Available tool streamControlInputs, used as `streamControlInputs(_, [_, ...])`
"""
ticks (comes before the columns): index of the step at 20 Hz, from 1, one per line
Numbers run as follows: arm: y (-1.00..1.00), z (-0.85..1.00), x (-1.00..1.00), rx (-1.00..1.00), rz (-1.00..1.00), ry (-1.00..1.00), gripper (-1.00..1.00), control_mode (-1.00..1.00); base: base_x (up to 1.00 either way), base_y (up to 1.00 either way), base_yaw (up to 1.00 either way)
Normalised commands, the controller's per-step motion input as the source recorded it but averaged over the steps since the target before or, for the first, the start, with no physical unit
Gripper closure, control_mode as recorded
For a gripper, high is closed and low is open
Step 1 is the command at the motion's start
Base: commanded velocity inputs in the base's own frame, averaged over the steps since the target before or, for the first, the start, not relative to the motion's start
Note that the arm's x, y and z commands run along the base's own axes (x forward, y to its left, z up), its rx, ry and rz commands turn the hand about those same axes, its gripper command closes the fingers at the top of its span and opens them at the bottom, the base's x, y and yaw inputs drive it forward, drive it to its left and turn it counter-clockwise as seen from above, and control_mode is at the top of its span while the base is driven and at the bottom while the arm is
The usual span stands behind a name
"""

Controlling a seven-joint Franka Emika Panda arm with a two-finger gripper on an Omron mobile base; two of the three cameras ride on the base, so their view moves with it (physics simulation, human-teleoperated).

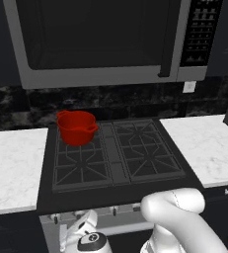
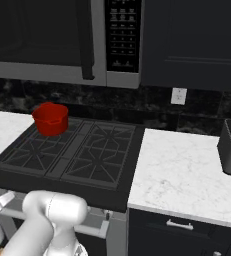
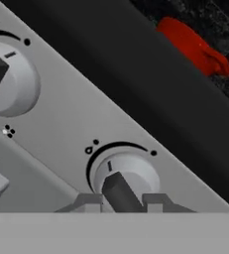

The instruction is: Turn off the rear left burner of the stove.

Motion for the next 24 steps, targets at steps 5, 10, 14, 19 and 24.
streamControlInputs(5, [0.0,0.09,0.0,0.31,0.03,-0.15,1.0,-1.0,0.0,0.0,0.0])
streamControlInputs(10, [0.0,0.17,0.0,0.27,0.0,-0.15,1.0,-1.0,0.0,0.0,0.0])
streamControlInputs(14, [0.0,0.24,0.0,0.29,0.0,-0.1,1.0,-1.0,0.0,0.0,0.0])
streamControlInputs(19, [0.0,0.3,0.01,0.3,0.0,-0.05,1.0,-1.0,0.0,0.0,0.0])
streamControlInputs(24, [0.0,0.36,0.07,0.32,0.0,-0.01,1.0,-1.0,0.0,0.0,0.0])
